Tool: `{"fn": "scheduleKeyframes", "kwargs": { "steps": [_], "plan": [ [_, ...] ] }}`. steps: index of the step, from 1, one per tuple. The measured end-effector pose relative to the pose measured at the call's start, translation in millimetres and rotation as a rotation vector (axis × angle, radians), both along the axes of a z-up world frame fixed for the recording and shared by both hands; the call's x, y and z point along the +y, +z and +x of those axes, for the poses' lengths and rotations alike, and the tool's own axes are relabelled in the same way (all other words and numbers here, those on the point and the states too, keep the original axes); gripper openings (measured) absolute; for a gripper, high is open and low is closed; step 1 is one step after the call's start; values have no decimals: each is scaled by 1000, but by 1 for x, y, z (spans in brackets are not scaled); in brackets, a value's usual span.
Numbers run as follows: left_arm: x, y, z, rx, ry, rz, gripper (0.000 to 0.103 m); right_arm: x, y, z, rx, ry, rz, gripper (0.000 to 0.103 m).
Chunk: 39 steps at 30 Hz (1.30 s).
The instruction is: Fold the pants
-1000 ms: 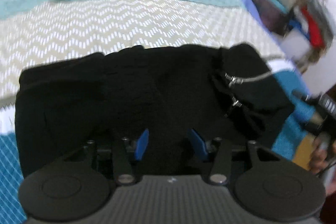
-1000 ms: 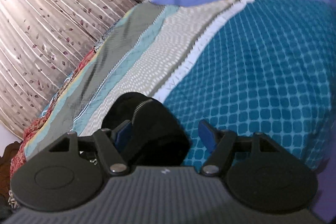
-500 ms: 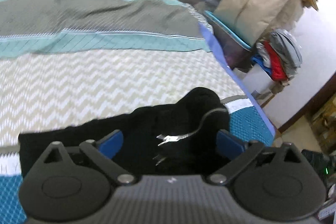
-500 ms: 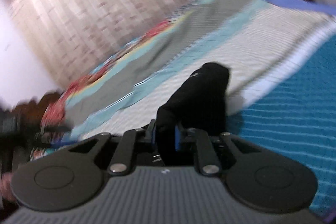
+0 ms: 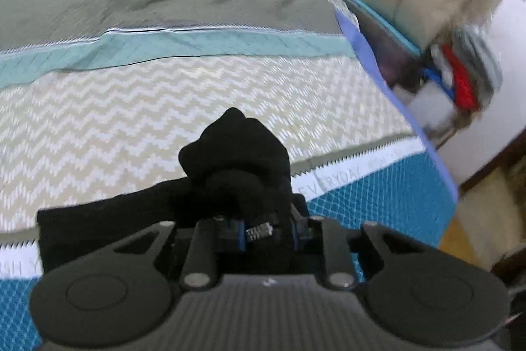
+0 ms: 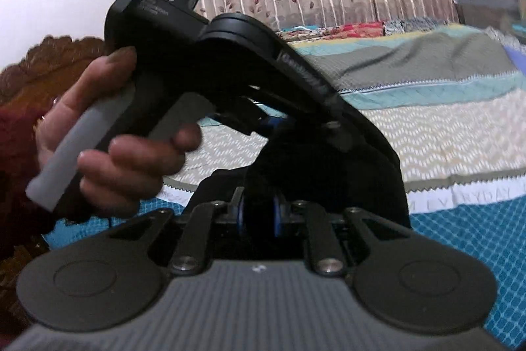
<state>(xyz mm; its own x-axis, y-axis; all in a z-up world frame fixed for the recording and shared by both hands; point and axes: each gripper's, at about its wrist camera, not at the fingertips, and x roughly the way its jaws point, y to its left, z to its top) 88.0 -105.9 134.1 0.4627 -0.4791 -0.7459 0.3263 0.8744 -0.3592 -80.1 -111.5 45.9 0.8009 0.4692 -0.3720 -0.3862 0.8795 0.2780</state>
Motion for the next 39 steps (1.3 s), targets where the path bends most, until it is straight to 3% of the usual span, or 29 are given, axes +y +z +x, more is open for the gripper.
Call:
{"fn": "scheduleKeyframes", "kwargs": {
  "steps": [4,5,6,7,13,16,18,20,22,27,30,34,37,39],
  "plan": [
    [49,8,-11,-27,41,-52,18,4,3,2,-21,49,53,23],
    [60,9,-12,-30,52,-63,18,9,4,1,-26,59,44,28],
    [74,8,-15,-32,66,-73,18,14,3,1,-34,66,29,44],
    [85,8,-15,-30,82,-80,18,20,1,1,-36,73,8,51],
    [150,-3,-25,-17,211,-147,18,46,-11,4,37,174,-41,50],
    [179,-22,-30,30,293,-181,20,53,-13,-3,39,220,-64,50],
    [186,-41,-30,86,339,-166,33,55,-13,-5,37,230,-80,50],
    [187,-58,-32,122,380,-116,53,56,-14,-1,41,223,-101,50],
    [188,-73,-36,171,415,-96,63,56,-16,-3,40,211,-122,50],
    [183,-78,-63,155,360,-191,73,47,-17,-12,7,164,-165,52],
    [171,-75,-74,160,326,-174,73,31,-19,-4,1,95,-164,52],
    [168,-74,-91,163,322,-198,67,-7,-18,6,49,-8,-61,52],
    [167,-76,-98,181,305,-215,28,-22,-19,2,52,-38,-76,53],
    [164,-78,-99,182,310,-198,19,-27,-25,5,85,-57,-81,53]
  ]
}}
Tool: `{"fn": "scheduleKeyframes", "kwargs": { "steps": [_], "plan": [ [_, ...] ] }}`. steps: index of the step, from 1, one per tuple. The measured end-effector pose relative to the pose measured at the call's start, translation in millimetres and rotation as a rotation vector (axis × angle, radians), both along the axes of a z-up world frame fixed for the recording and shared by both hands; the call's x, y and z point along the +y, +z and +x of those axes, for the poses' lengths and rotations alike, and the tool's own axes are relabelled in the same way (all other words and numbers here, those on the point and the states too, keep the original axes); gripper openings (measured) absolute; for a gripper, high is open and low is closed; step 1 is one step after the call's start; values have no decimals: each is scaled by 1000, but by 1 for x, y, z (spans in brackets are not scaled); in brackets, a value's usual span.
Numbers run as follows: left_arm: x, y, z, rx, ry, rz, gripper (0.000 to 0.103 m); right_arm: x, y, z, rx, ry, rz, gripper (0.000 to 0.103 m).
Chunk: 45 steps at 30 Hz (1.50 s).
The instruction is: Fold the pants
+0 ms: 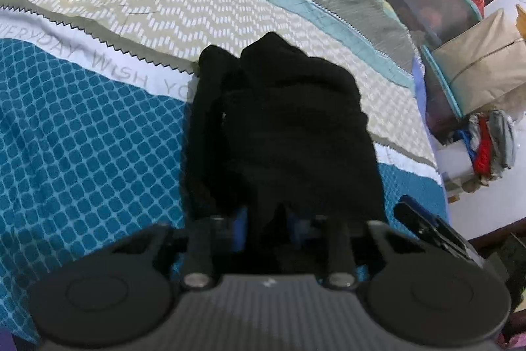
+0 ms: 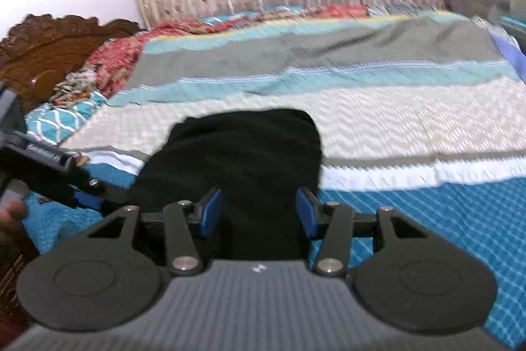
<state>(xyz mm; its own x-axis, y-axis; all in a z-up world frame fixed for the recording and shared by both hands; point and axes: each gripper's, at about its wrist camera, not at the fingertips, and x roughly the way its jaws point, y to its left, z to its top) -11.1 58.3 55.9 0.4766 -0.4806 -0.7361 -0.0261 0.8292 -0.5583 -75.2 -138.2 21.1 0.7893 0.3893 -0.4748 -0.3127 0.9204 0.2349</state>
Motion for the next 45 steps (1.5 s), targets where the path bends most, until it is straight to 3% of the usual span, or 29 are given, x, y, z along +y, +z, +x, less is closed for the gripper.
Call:
{"fn": "scheduleKeyframes", "kwargs": {
  "steps": [2,3,5,10,13,15,16,19,20,31,45],
  "plan": [
    [-1,3,-4,-5,8,3,17,-1,-11,10,74,-3,35,49],
    [0,7,-8,-11,10,5,17,1,-17,14,113,4,53,41],
    [6,15,-16,-34,13,-7,16,11,-26,18,179,24,76,41],
    [18,6,-36,-13,39,-7,17,39,-21,1,131,117,3,42],
    [14,-22,-31,68,67,-5,20,39,-25,1,153,116,28,43],
    [12,-25,-29,64,78,4,22,38,-25,2,164,110,38,44],
    [11,-22,-29,50,74,18,25,38,-24,2,165,108,42,45],
    [6,-10,-30,21,71,127,52,33,-19,-2,152,87,57,48],
    [4,-7,-30,15,70,161,54,29,-17,-4,146,74,69,49],
    [-23,13,-44,-24,56,366,58,9,-13,-5,191,-10,167,53],
    [-31,20,-56,-35,69,459,72,10,-10,-9,248,-1,206,57]
  ]
}}
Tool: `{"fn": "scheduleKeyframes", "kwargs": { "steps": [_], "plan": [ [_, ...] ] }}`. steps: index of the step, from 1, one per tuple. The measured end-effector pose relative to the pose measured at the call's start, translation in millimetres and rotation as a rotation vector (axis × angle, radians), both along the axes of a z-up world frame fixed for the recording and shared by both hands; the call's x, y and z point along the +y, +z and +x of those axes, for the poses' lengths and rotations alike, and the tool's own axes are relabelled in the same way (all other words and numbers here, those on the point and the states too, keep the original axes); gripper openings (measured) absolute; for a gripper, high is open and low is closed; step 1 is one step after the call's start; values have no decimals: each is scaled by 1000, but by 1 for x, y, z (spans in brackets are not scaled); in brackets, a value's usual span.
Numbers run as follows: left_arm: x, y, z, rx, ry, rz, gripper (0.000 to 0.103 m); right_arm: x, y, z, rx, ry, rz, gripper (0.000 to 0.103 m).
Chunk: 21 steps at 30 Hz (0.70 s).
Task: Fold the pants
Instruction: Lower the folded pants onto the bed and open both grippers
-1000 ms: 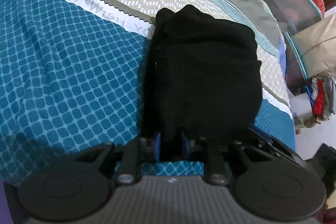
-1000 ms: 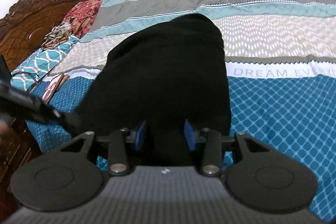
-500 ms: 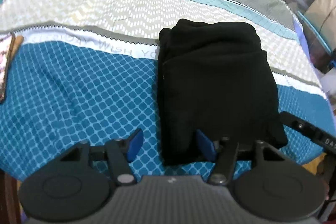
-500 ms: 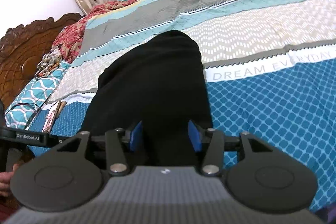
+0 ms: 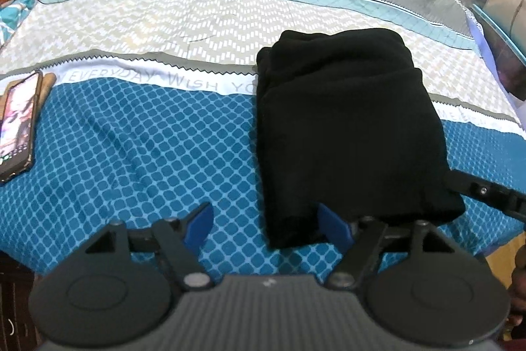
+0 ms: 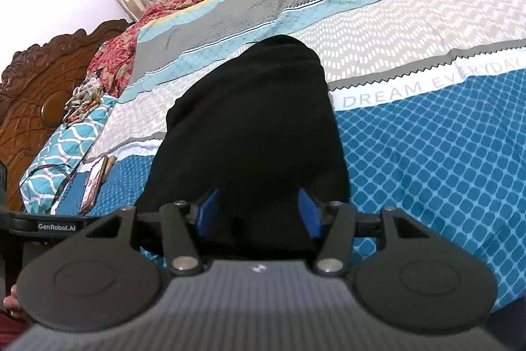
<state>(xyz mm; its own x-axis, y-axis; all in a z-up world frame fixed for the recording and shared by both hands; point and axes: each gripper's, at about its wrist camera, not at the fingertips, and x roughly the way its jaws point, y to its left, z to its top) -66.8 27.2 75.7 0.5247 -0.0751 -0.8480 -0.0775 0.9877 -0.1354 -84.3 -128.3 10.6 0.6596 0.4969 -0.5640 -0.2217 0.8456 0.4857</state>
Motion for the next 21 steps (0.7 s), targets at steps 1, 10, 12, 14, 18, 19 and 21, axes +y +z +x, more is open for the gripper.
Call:
{"fn": "scheduleKeyframes", "kwargs": {
  "steps": [1,10,12,14,18,19,21],
  "plan": [
    [0,1,-1,-3,1,6,72,0,0,0,3,-1,-1,58],
    [1,5,-9,-18,21,40,79,1,1,-4,10,-10,7,59],
    [2,5,-11,-19,25,47,79,0,1,-5,11,-11,9,59],
    [3,5,-12,-21,31,54,79,1,1,-6,11,-12,9,59],
    [2,6,-14,-30,43,85,80,0,1,-6,11,-14,9,59],
    [3,5,-14,-30,45,89,80,0,1,-7,11,-18,9,59],
    [4,4,-15,-25,49,86,81,0,2,-8,10,-27,10,59]
  ]
}}
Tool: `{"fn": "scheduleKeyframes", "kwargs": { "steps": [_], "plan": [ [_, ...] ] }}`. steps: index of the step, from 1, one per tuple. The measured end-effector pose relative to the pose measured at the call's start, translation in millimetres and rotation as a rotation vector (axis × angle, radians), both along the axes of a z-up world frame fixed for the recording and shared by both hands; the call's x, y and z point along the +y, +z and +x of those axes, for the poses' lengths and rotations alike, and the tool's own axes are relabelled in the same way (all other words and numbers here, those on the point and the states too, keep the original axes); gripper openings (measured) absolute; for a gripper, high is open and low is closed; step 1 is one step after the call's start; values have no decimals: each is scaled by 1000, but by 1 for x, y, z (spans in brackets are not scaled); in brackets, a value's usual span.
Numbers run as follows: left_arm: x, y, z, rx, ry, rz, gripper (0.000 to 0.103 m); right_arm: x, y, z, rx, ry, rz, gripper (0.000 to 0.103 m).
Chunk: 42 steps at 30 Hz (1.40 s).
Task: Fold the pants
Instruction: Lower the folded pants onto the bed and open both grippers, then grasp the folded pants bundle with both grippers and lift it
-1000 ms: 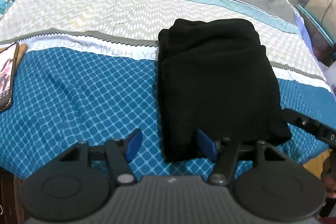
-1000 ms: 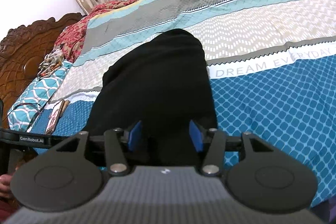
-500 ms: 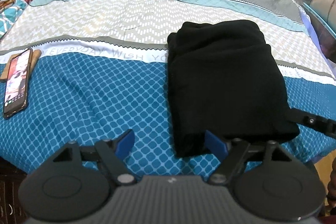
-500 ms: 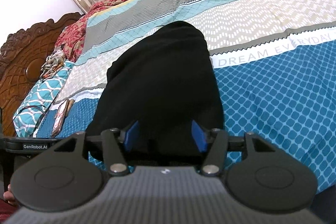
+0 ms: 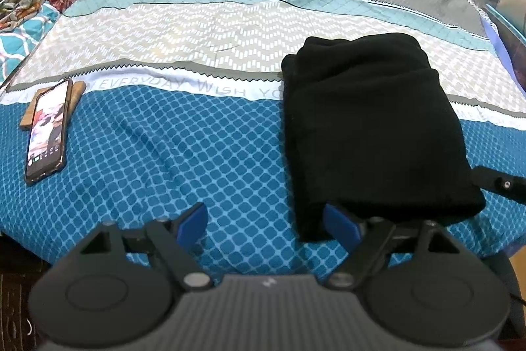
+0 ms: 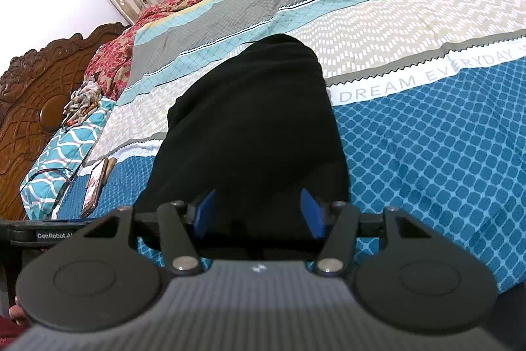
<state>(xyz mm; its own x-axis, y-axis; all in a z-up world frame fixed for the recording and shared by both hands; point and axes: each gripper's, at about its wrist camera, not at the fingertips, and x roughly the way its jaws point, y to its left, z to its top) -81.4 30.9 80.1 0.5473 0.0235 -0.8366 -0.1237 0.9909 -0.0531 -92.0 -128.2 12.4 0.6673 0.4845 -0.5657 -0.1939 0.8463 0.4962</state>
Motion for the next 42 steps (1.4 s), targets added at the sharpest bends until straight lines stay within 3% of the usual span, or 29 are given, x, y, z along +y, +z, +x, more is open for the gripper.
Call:
{"fn": "scheduleKeyframes", "kwargs": {
  "steps": [12,15,22,29,42],
  "plan": [
    [7,-4,-3,3,18,-21,85,-10,0,-4,-8,-70,15,59],
    [8,-1,-6,-24,14,-32,92,-14,1,-5,-13,-102,12,64],
    [11,1,-7,-58,4,-52,95,-25,-1,-3,1,-164,27,69],
    [16,1,-8,-80,-9,-102,102,-26,-2,-1,9,-167,16,70],
    [30,0,22,-80,-47,-192,103,-31,-4,12,14,-129,22,83]
  ]
}}
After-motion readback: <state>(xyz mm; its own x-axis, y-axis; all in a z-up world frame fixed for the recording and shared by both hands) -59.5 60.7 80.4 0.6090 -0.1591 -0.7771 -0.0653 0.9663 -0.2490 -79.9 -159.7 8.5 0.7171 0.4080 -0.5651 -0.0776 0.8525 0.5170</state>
